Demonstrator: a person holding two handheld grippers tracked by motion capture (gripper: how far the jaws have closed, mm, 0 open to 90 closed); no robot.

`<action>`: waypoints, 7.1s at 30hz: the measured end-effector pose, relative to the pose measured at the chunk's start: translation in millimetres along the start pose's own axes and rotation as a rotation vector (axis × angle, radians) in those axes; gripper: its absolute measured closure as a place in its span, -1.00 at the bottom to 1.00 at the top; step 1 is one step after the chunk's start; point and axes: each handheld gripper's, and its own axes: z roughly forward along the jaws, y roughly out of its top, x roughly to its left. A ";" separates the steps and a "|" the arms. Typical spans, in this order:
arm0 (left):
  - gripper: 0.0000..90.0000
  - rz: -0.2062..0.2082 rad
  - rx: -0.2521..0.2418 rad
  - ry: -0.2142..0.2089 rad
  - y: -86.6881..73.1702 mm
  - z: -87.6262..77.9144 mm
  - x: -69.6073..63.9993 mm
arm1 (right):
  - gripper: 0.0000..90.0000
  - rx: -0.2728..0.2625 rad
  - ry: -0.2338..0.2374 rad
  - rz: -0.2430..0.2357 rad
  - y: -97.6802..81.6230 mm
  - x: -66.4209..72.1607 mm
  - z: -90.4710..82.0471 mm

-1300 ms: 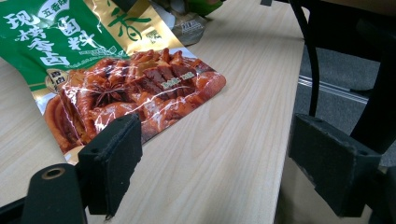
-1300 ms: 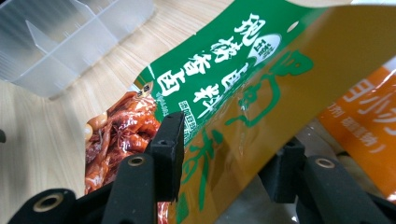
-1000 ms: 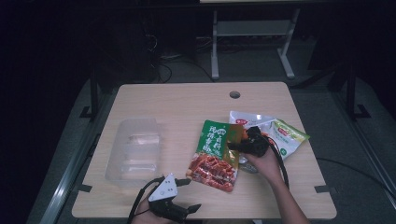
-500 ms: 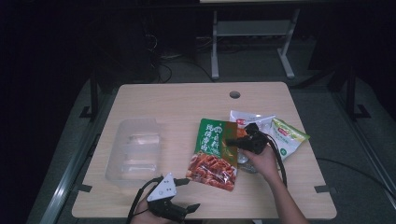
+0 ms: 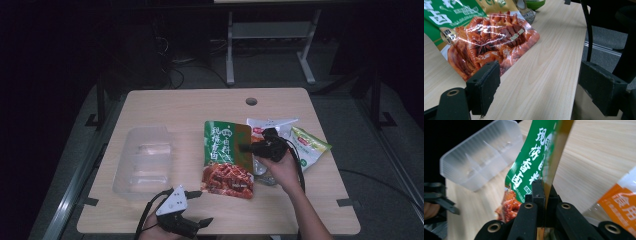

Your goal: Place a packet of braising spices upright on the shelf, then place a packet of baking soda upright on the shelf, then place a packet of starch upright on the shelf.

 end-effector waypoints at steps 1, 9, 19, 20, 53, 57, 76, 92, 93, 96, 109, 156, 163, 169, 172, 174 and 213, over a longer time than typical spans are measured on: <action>-0.61 0.000 0.000 0.000 0.0 0.0 0.0 | 0.99 0.000 0.000 0.000 0.0 0.0 0.0; -0.61 0.006 0.003 -0.004 0.1 0.1 -0.4 | 0.99 -0.024 0.024 -0.062 14.1 19.3 -9.7; -0.61 0.000 0.001 -0.007 -0.1 0.5 -1.6 | 1.00 -0.047 0.052 -0.150 34.3 48.6 -18.8; -0.61 -0.003 -0.002 -0.008 -0.4 1.0 -1.6 | 1.00 -0.048 0.052 -0.163 37.0 51.8 -19.0; -0.61 -0.021 -0.014 -0.009 -1.6 -0.5 1.8 | 1.00 -0.120 0.120 -0.282 128.5 104.3 27.9; -0.61 -0.018 -0.016 -0.009 -1.6 -1.0 0.9 | 1.00 -0.121 0.134 -0.286 138.3 109.2 42.2; -0.61 0.001 -0.015 -0.011 -2.3 -3.5 1.6 | 1.00 -0.112 0.170 -0.313 176.9 124.8 131.0; -0.61 0.006 -0.013 0.002 -2.7 -5.7 2.3 | 1.00 -0.104 0.193 -0.268 165.7 113.3 199.2; -0.61 0.005 -0.011 0.001 -2.6 -5.6 2.3 | 1.00 -0.101 0.189 -0.265 163.7 110.7 200.7; -0.61 0.006 -0.013 0.003 -2.4 -5.1 1.8 | 1.00 -0.112 0.194 -0.235 158.0 100.6 202.5; -0.61 0.014 -0.010 0.006 -2.0 -4.5 1.9 | 0.99 -0.101 0.165 -0.225 140.6 78.1 199.4; -0.61 0.006 0.000 0.004 -2.2 -3.6 5.9 | -0.03 -0.053 0.144 -0.129 103.2 47.2 107.7; -0.61 -0.008 -0.007 0.002 -2.9 -4.2 7.7 | -0.09 -0.054 0.119 -0.126 90.8 38.5 87.6; -0.61 -0.005 0.001 0.002 -3.0 -3.7 8.5 | -0.14 -0.043 0.092 -0.130 80.8 33.0 72.5; -0.61 -0.001 0.001 0.002 -2.8 -3.6 7.6 | -0.15 -0.037 0.084 -0.132 75.6 32.1 63.7; -0.61 -0.003 0.001 0.001 -2.7 -3.1 7.2 | -0.16 -0.024 0.066 -0.146 71.9 32.0 57.8; -0.61 0.006 0.011 -0.009 -2.0 0.0 4.7 | -0.25 0.003 -0.071 -0.084 -14.8 10.2 -38.7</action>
